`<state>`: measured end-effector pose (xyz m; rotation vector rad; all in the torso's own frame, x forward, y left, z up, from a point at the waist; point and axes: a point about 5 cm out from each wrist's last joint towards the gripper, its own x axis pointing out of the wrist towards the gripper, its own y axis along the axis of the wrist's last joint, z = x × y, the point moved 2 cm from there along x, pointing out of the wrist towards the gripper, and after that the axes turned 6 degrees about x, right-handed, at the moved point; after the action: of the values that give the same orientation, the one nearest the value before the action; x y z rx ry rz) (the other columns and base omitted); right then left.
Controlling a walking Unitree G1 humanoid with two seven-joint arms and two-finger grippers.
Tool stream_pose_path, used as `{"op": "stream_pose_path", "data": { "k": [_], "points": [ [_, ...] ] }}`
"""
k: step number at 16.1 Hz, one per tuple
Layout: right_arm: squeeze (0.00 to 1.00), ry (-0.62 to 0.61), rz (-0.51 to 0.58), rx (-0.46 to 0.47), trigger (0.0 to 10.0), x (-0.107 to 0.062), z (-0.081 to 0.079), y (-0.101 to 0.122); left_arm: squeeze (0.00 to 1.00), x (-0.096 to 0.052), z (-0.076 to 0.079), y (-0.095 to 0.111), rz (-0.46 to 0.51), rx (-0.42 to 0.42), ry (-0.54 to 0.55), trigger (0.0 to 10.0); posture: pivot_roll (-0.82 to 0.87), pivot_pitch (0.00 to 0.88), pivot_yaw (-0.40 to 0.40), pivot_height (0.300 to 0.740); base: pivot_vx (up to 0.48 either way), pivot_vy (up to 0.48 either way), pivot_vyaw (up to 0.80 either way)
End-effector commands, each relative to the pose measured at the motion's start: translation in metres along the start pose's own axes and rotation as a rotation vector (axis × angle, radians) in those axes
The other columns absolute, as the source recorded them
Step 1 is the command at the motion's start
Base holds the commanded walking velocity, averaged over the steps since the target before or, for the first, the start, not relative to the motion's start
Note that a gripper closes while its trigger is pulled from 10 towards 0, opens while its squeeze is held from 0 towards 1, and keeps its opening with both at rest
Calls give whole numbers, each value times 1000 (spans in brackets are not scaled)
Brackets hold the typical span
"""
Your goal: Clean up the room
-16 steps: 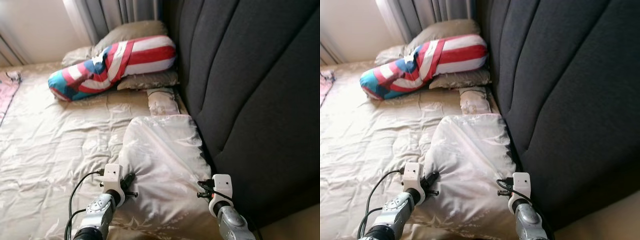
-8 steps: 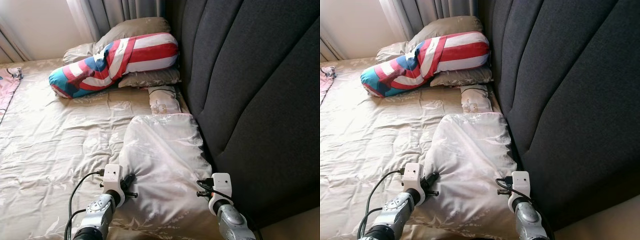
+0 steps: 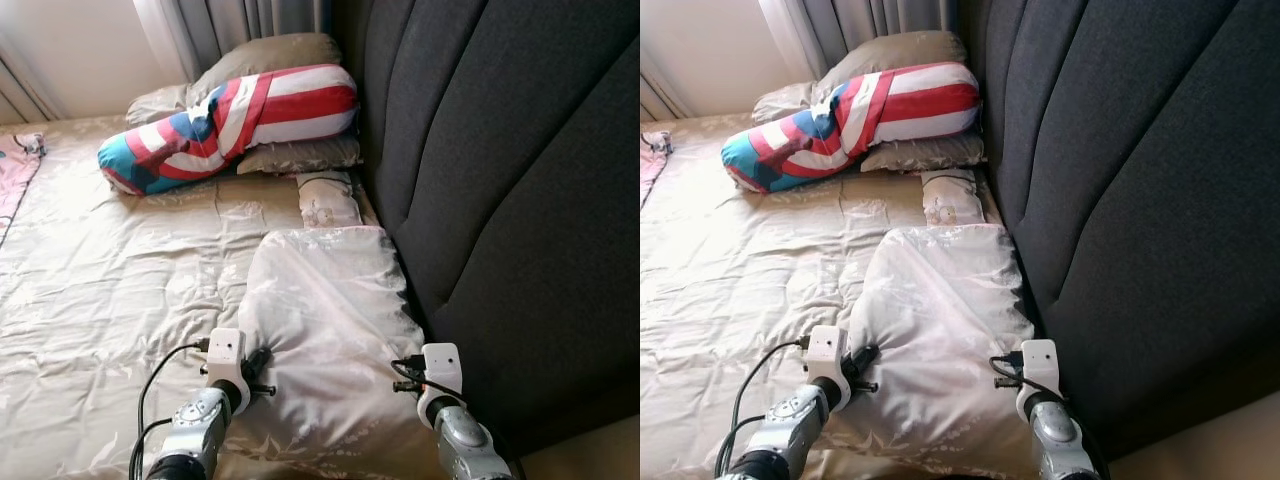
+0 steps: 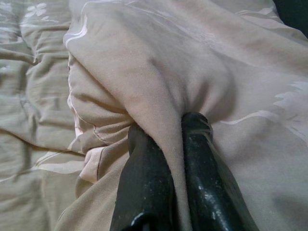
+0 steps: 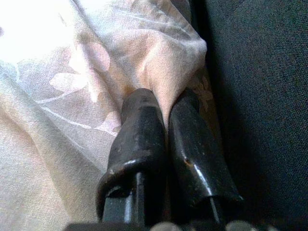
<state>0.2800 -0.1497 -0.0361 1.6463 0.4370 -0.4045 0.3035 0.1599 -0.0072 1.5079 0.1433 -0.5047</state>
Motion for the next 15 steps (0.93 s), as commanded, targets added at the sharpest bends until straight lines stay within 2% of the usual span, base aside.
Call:
{"op": "stream_pose_path", "data": {
  "k": [1,6,15],
  "points": [
    [0,-83,83,-8,10000,2,20,21,0,-1,-15,18,71,24,53,10000,-68,79,9,740,0,-292,0],
    [0,-80,80,-9,10000,2,19,20,0,-1,-15,18,72,25,56,10000,-68,77,9,740,0,-282,0],
    [0,-64,75,-1,10000,3,14,19,0,-3,-22,17,67,16,84,10000,-67,84,5,740,0,0,0]
  ]
}}
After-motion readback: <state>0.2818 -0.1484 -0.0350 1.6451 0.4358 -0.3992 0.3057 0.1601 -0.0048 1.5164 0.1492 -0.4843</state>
